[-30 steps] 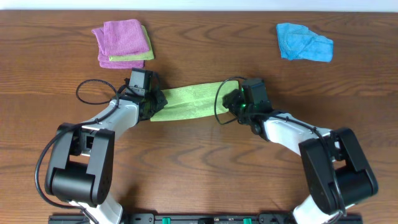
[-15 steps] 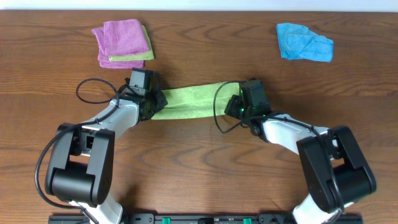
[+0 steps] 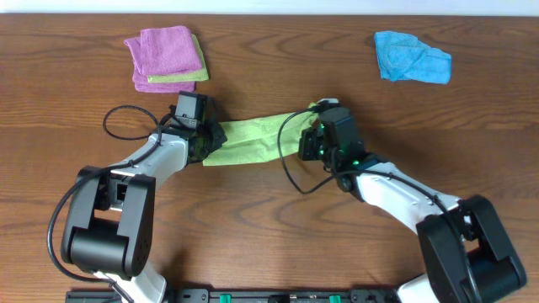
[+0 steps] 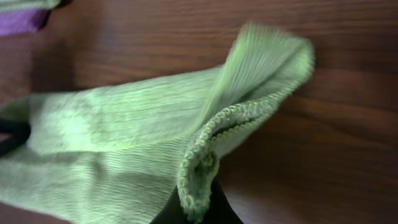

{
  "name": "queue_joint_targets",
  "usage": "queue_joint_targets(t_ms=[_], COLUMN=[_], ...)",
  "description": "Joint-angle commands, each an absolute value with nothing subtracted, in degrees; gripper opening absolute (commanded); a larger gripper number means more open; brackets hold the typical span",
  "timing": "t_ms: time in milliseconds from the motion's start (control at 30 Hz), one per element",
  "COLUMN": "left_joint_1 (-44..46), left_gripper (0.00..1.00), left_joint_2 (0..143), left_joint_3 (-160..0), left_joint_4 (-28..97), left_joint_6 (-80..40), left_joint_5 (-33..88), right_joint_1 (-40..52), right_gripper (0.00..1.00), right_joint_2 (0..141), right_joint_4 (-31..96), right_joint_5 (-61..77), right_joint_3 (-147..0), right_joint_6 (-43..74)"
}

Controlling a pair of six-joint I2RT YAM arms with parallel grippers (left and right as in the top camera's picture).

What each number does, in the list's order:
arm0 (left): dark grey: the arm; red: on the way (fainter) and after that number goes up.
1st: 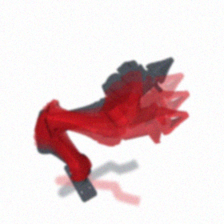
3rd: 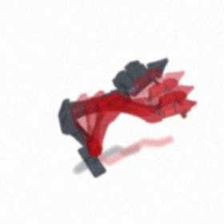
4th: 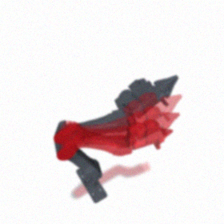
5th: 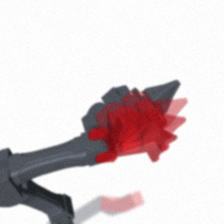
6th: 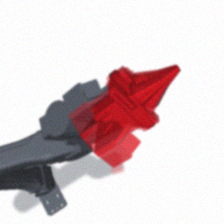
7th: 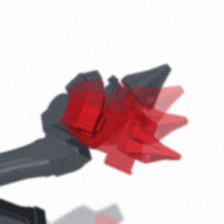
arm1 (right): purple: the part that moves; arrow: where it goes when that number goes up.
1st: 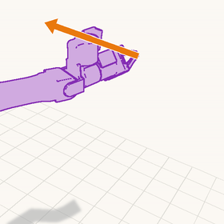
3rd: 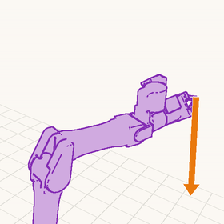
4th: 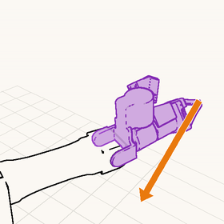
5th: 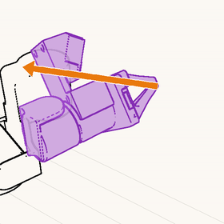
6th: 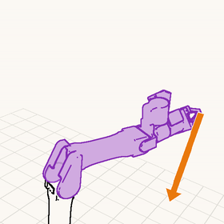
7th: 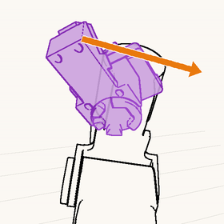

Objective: Fold the cloth
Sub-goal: 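Carry the strip's right end leftward over onto the left gripper's end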

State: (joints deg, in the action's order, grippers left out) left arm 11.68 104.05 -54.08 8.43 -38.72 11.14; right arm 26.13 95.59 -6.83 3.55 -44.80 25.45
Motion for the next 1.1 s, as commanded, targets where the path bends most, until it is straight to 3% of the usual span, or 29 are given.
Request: queue_joint_targets(t_ms=[0,1067], left_joint_1=[11.70,11.60], left_gripper=[0.06,0.06], left_joint_2=[104.88,102.45], left_joint_3=[-54.94,-56.66], left_joint_4=[9.15,12.01], left_joint_6=[-37.67,-35.14], left_joint_5=[10.09,10.02], right_joint_1=[28.27,37.58], right_gripper=[0.01,0.01], right_joint_2=[94.72,95.11], right_joint_4=[-6.90,-9.61], right_joint_5=[2.37,1.72], right_joint_3=[-46.92,-52.18], right_joint_6=[21.41,15.11])
